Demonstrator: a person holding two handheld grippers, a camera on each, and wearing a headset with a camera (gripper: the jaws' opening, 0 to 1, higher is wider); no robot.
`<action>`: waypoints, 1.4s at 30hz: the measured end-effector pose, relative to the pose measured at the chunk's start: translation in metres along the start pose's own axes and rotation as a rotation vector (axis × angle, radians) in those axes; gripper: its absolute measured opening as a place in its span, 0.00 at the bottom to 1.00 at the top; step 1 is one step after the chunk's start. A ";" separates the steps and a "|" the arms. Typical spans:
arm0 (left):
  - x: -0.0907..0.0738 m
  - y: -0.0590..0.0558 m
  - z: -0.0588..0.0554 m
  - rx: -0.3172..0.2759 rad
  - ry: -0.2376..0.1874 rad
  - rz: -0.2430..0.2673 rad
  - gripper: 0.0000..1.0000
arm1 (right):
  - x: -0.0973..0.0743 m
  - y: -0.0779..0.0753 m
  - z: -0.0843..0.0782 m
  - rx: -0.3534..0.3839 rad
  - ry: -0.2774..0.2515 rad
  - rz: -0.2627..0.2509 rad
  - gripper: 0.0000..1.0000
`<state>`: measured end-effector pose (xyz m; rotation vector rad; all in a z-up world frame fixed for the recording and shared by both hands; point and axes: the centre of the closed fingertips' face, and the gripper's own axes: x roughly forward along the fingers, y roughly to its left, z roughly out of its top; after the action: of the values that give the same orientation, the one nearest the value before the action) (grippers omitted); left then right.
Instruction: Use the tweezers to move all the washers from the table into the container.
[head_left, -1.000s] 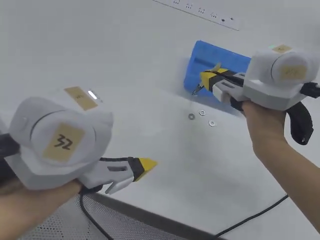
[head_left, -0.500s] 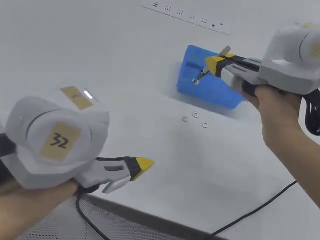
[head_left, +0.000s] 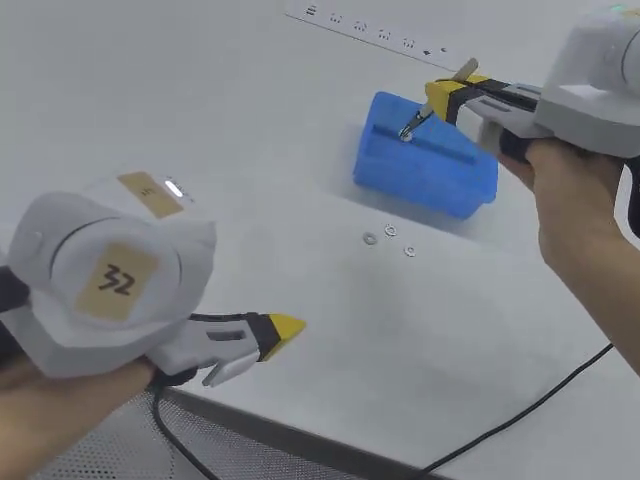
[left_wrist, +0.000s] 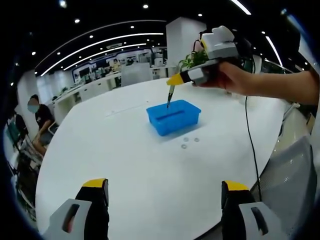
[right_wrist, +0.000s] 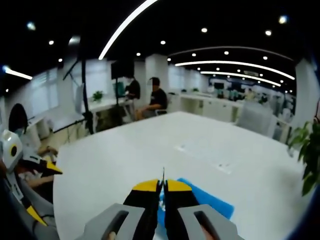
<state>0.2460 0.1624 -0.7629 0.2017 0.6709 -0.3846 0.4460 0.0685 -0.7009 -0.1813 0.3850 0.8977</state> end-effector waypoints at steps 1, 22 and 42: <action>0.000 0.000 0.000 0.000 -0.001 0.001 0.96 | 0.001 -0.001 0.002 -0.003 -0.004 -0.003 0.00; 0.002 0.001 -0.004 -0.008 0.012 0.002 0.95 | 0.028 -0.019 -0.028 0.014 0.064 -0.030 0.00; 0.000 0.000 -0.009 -0.012 0.033 0.005 0.95 | 0.058 -0.008 -0.066 0.015 0.153 0.007 0.00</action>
<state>0.2406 0.1651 -0.7701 0.1983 0.7054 -0.3734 0.4685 0.0856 -0.7846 -0.2356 0.5343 0.8904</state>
